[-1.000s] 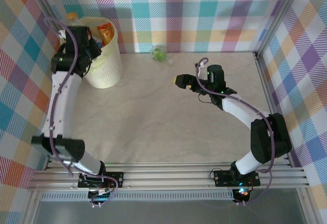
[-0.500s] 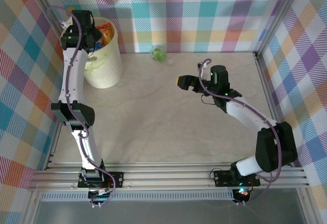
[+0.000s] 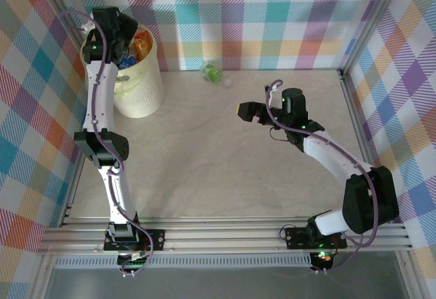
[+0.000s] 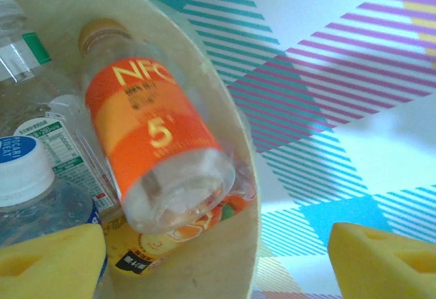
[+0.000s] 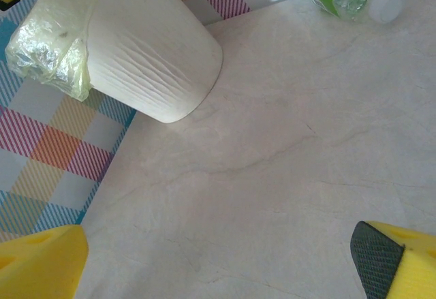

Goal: Put the plastic bottles in the bin

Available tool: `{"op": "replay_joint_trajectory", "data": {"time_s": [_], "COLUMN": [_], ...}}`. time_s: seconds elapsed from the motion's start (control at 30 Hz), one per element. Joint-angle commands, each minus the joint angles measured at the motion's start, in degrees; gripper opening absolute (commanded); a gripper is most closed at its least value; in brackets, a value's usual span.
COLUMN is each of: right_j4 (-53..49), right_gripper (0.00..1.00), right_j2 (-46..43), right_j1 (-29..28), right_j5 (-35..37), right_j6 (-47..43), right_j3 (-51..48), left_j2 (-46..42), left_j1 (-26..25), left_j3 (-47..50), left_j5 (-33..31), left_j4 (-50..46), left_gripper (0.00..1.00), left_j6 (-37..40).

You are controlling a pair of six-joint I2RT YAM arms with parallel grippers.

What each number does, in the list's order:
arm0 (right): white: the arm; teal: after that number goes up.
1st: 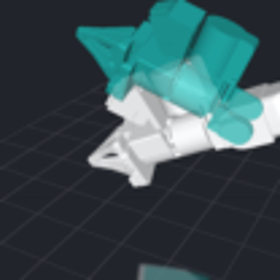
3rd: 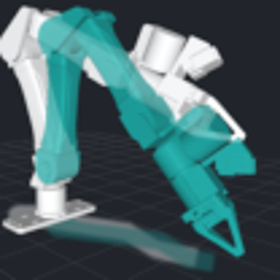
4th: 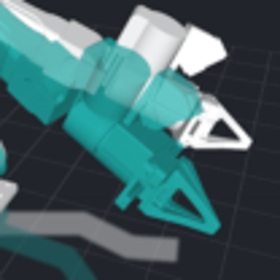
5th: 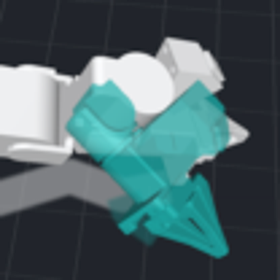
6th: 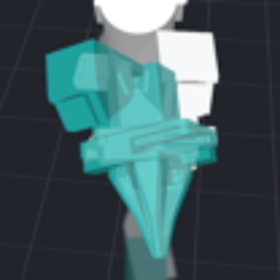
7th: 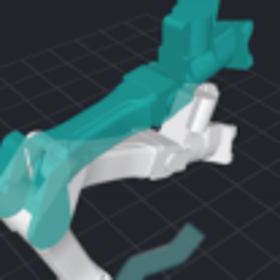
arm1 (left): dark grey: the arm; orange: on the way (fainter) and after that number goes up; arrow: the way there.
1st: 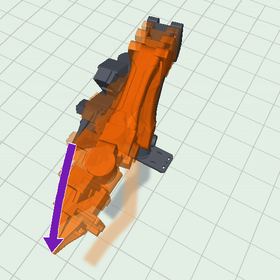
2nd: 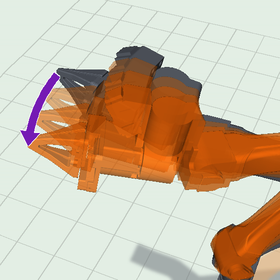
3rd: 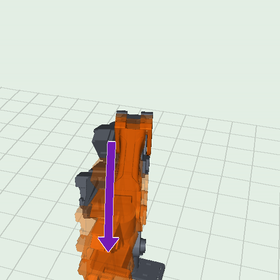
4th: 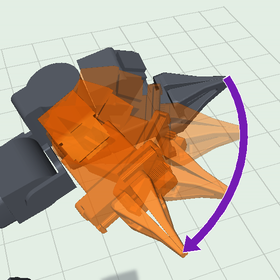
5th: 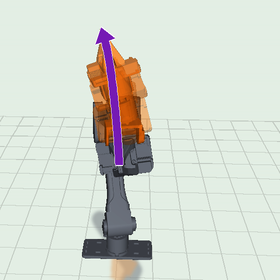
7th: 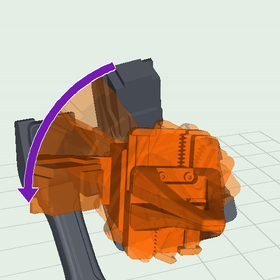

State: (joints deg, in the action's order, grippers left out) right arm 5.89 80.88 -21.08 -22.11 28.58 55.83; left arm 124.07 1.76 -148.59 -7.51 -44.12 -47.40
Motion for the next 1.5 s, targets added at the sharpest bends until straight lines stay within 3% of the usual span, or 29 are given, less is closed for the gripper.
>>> {"op": "replay_joint_trajectory", "data": {"time_s": [0.0, 0.37, 0.53, 0.8, 1.07, 1.23, 1.47], "right_j4": [0.0, -0.3, -0.5, -0.2, 2.6, 0.1, 1.3], "right_gripper": [1.00, 1.00, 1.00, 1.00, 1.00, 1.00, 1.00], "right_j2": [-1.3, -0.9, -0.4, 2.4, 7.9, 14.8, 26.3], "right_j1": [-0.4, -0.4, -0.4, -0.4, -0.4, -0.3, 0.2], "right_j5": [0.3, 1.8, 3.3, 5.2, 8.2, 7.9, 7.5], "right_j6": [-1.2, 0.3, 1.7, 4.8, 4.2, 1.3, -3.5], "right_j3": [-1.0, -1.0, -0.9, 0.6, 3.2, 10.2, 20.0], "left_j2": [-1.3, -5.0, -11.9, -24.2, -36.2, -44.4, -53.1], "left_j1": [0.9, 0.9, 0.4, -0.8, -3.6, -4.5, -4.6], "left_j3": [-1.6, 2.1, 14.5, 34.5, 51.2, 61.2, 71.1], "left_j5": [1.3, 8.6, 13.5, 24.7, 34.9, 34.4, 31.5], "left_j4": [0.4, 3.0, 12.0, 24.8, 30.1, 28.8, 19.9], "left_gripper": [0.88, 0.94, 1.00, 1.00, 1.00, 1.00, 1.00], "left_j6": [-0.3, 5.3, 7.0, 9.2, 12.6, 14.0, 15.5]}}
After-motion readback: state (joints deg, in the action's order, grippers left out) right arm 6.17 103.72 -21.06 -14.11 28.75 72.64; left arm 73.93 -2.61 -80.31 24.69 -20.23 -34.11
